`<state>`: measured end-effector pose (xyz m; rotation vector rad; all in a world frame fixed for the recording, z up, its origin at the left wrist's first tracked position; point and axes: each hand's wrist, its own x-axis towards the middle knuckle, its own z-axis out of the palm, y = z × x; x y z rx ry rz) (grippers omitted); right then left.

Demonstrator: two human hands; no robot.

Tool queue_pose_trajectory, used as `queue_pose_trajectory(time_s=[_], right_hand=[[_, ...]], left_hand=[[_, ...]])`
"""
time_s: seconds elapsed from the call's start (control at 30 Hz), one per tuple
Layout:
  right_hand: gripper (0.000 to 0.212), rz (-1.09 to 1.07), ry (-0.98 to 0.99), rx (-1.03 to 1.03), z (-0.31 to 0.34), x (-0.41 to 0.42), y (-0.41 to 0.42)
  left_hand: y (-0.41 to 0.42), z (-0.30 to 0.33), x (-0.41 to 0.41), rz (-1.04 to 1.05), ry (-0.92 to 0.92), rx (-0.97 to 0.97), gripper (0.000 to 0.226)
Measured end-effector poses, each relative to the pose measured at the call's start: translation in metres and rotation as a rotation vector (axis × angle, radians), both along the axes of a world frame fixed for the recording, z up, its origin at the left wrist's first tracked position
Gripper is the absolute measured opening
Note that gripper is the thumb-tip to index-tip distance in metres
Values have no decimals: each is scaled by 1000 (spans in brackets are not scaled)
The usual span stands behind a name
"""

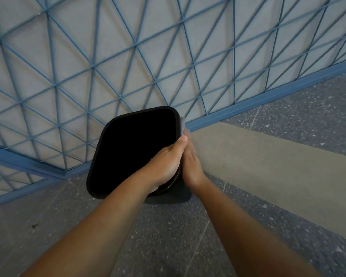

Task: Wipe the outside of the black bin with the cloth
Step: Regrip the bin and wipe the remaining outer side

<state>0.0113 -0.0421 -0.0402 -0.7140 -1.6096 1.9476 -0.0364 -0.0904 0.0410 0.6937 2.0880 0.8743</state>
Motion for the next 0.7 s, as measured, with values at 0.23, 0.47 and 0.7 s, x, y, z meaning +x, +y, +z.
queue_pose_trajectory(time_s=[0.23, 0.47, 0.7], right_hand=[[59, 236, -265, -174, -25, -20, 65], [60, 148, -279, -382, -73, -9, 33], [100, 82, -91, -365, -73, -8, 7]], left_hand=[[0, 2, -1, 10, -53, -30, 20], [-1, 0, -5, 42, -69, -48, 24], [0, 4, -1, 7, -66, -42, 21]])
